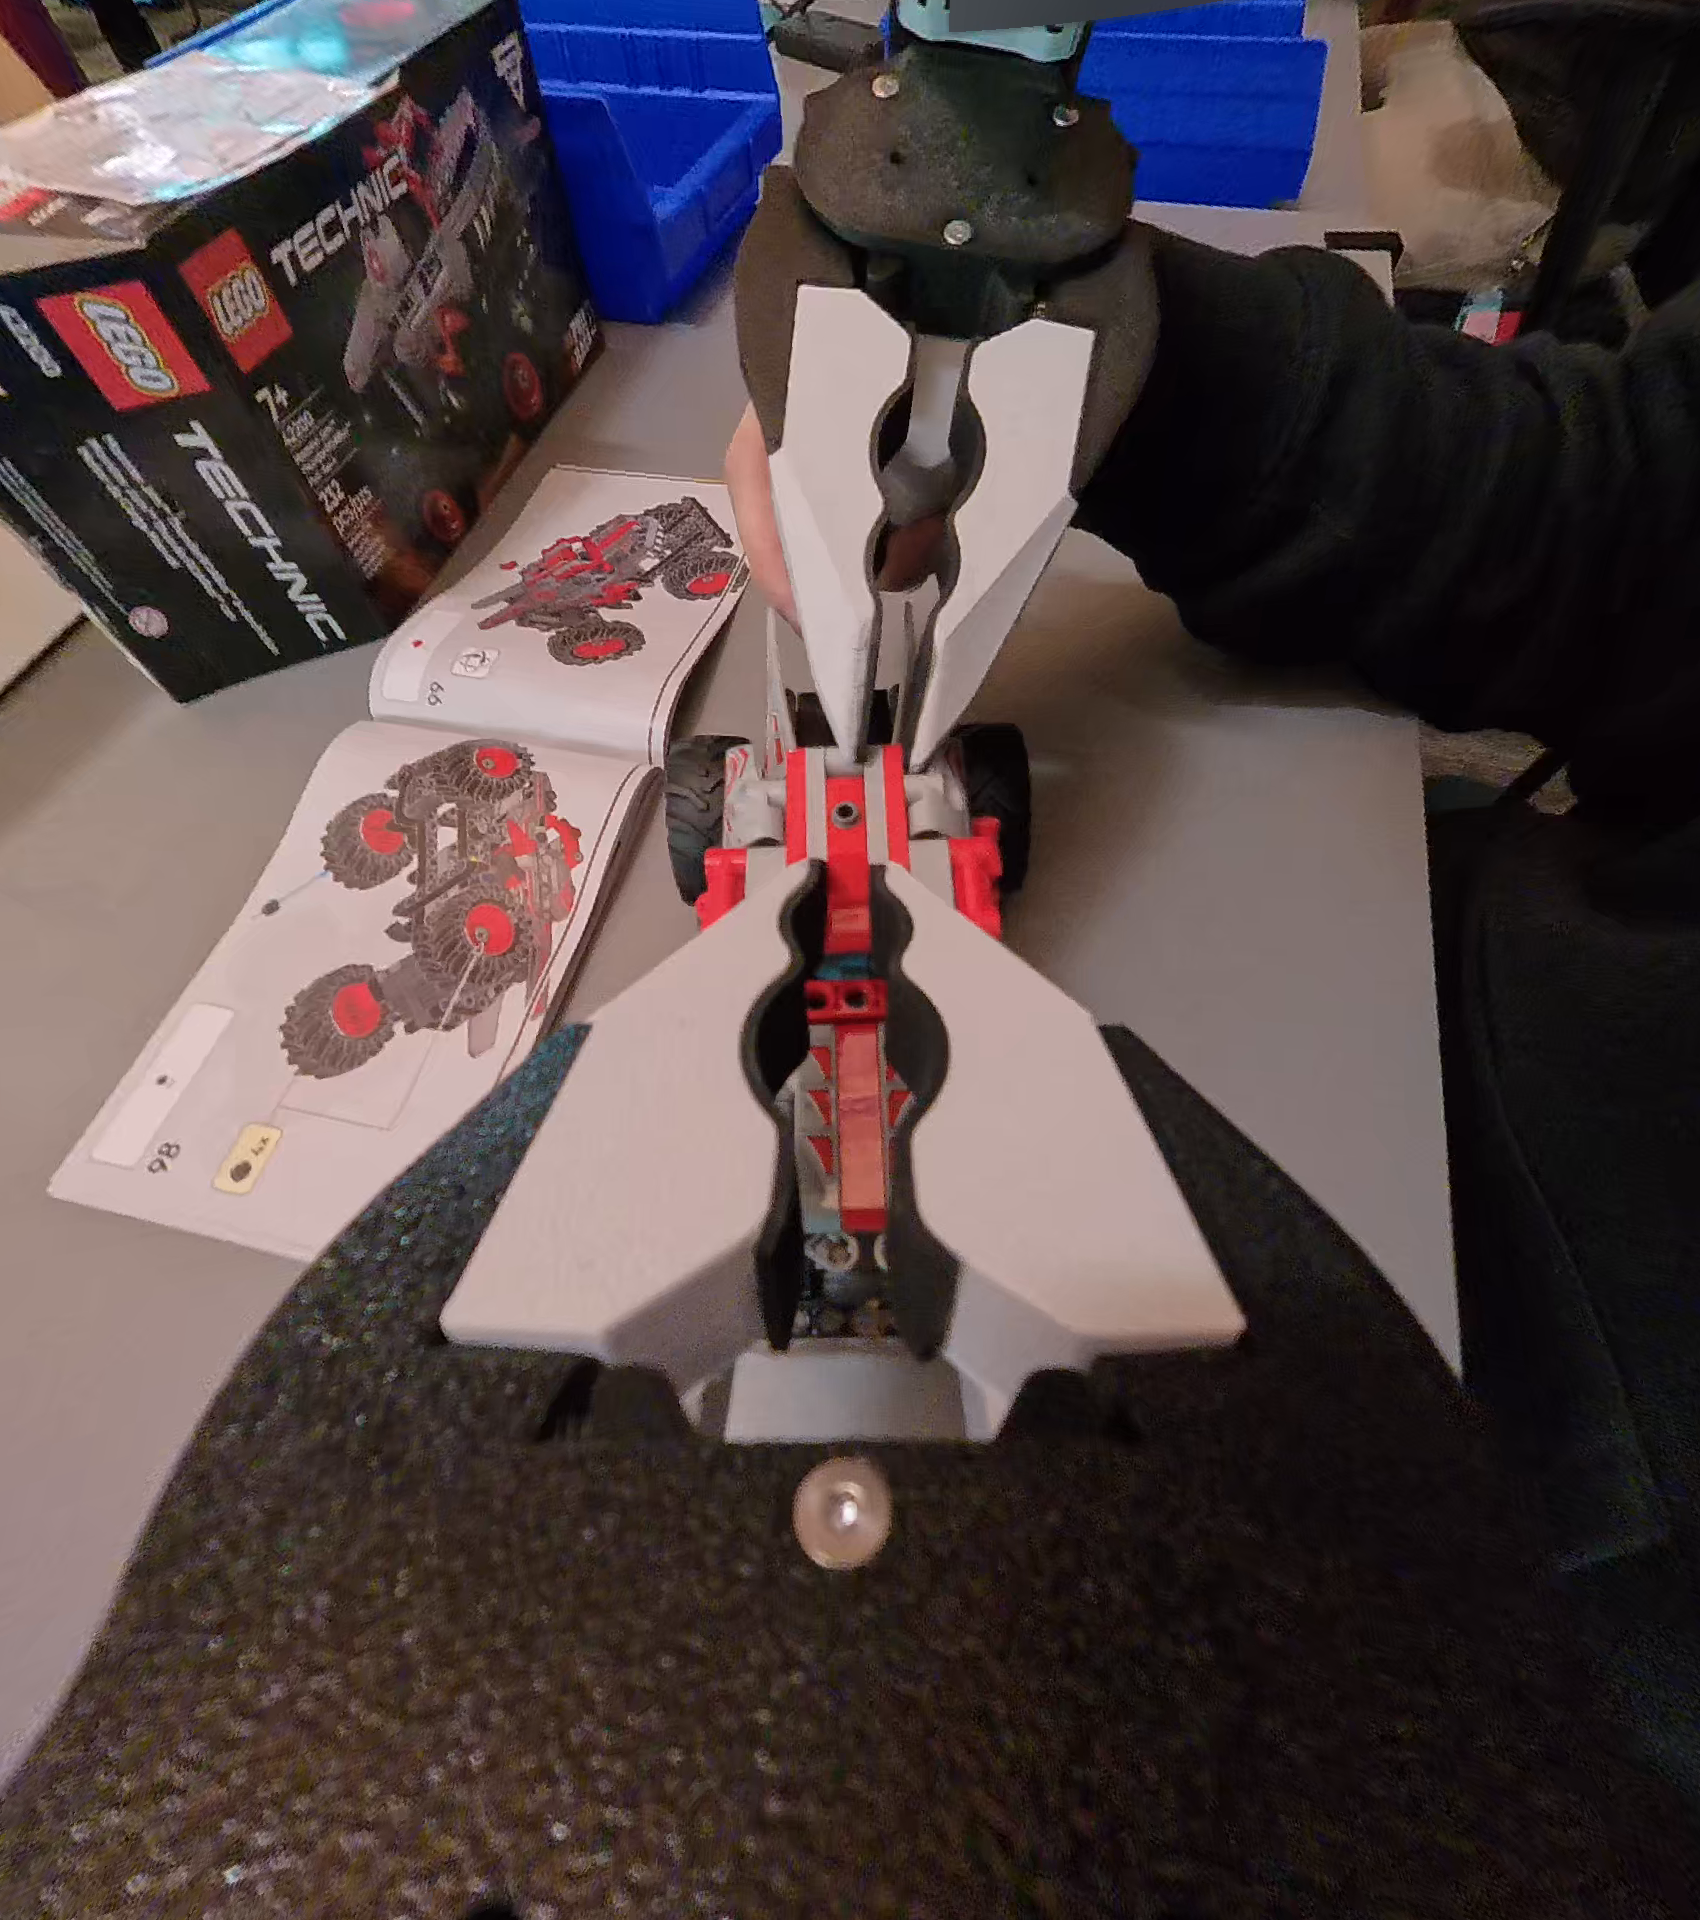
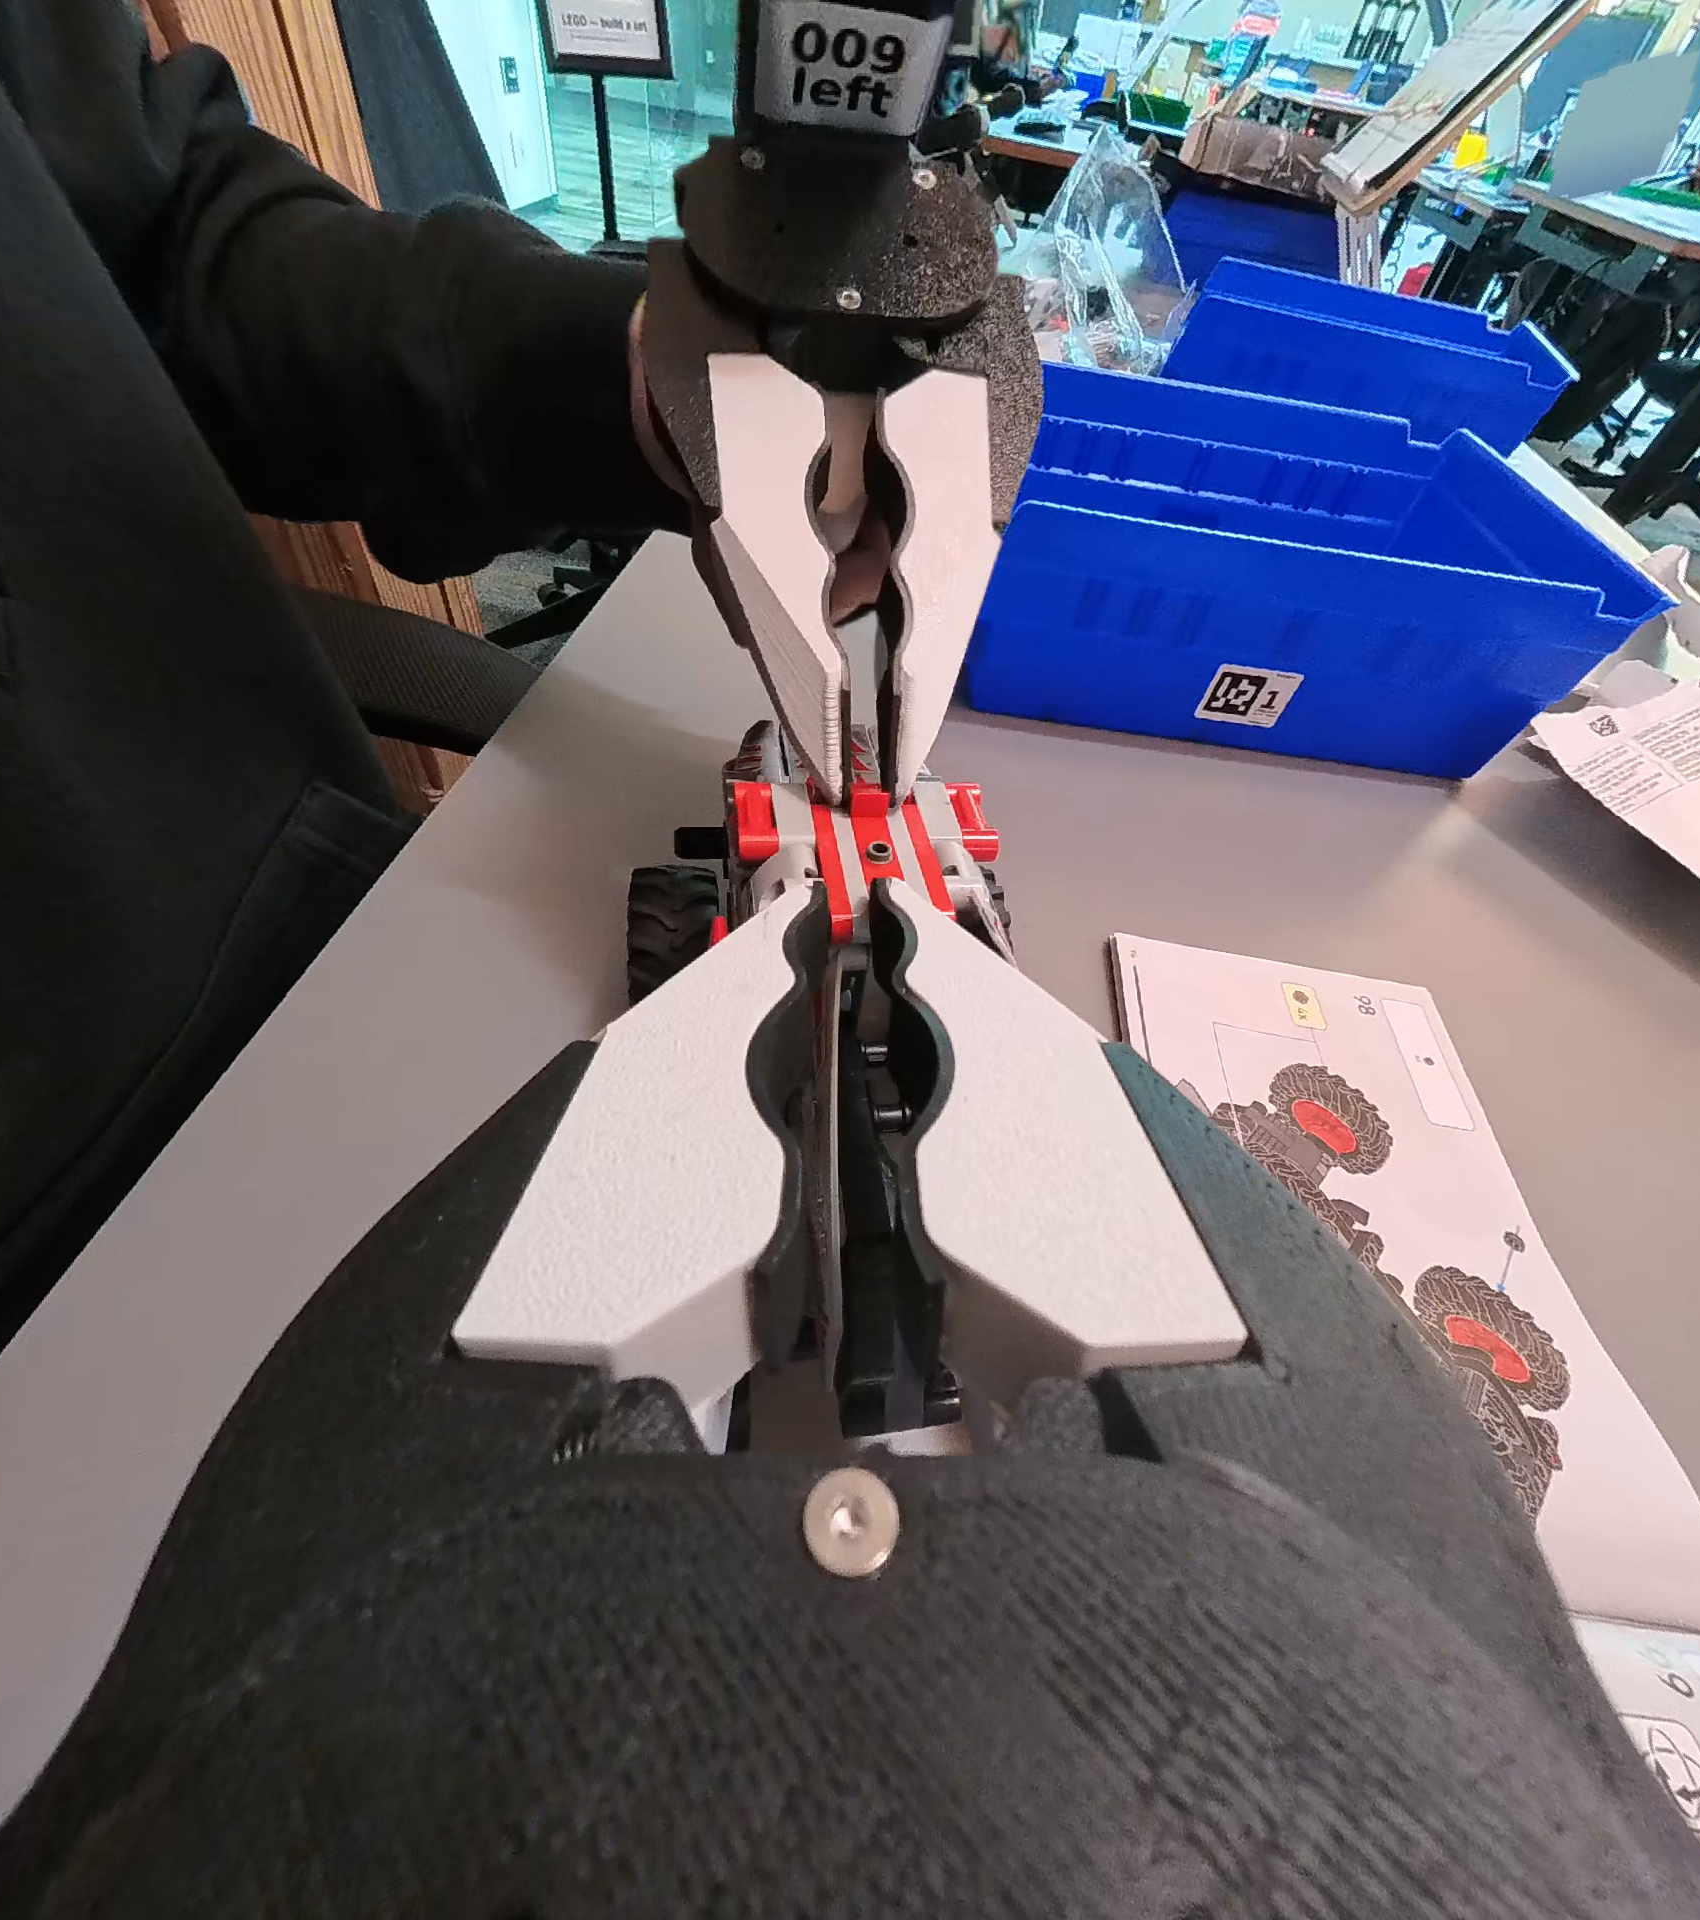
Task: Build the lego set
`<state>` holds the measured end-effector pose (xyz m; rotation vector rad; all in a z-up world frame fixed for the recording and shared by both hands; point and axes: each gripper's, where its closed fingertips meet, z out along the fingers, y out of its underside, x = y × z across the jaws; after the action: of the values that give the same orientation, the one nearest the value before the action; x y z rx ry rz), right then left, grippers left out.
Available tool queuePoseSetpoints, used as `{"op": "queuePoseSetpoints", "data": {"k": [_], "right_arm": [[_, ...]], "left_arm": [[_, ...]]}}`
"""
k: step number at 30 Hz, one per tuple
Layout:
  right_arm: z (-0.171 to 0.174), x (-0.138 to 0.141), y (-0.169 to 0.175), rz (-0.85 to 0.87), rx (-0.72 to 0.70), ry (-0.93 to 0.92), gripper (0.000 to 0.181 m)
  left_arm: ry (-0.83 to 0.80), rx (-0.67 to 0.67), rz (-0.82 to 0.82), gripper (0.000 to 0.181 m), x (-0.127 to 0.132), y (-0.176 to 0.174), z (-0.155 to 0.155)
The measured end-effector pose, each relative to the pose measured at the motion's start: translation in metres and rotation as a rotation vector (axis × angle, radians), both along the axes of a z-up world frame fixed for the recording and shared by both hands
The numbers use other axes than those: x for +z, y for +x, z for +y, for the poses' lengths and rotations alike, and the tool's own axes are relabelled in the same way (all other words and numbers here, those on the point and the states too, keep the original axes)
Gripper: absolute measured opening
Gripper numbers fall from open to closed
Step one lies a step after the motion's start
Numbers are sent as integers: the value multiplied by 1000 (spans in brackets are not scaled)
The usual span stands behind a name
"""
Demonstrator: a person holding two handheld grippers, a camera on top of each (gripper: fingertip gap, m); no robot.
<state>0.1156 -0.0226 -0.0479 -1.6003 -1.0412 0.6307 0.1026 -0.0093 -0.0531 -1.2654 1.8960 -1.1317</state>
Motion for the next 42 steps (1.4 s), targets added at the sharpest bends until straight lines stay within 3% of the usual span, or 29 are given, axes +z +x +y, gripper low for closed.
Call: {"op": "queuePoseSetpoints", "data": {"k": [4,9,11,13,16,19,22,25,27,33,42], "right_arm": [[0,-1,0,3,-2,-1,6],[-1,0,1,11,-2,6,7],[-1,1,1,18,4,11,7],[-2,2,1,24,9,24,7],[-11,10,2,61,50,59,19],[-19,30,13,169,51,115,25],[-17,39,42,262,-30,136,27],[-16,45,71,336,-115,159,27],[-16,44,84,369,-154,158,26],[-15,26,93,347,-231,100,27],[-13,8,85,260,-273,40,28]], "left_arm": [[-9,21,43,5,-2,-1,0],[29,37,-16,11,1,2,-1],[13,40,-98,14,14,2,-2],[-60,28,-208,17,44,-5,-2],[-91,157,-336,8,92,-26,35],[35,368,-276,7,108,-61,101],[235,546,-29,8,87,-107,169],[323,537,326,8,38,-149,211],[348,482,439,8,10,-160,228],[47,411,792,15,-75,-183,235],[-48,523,923,16,-103,-188,234]]}}
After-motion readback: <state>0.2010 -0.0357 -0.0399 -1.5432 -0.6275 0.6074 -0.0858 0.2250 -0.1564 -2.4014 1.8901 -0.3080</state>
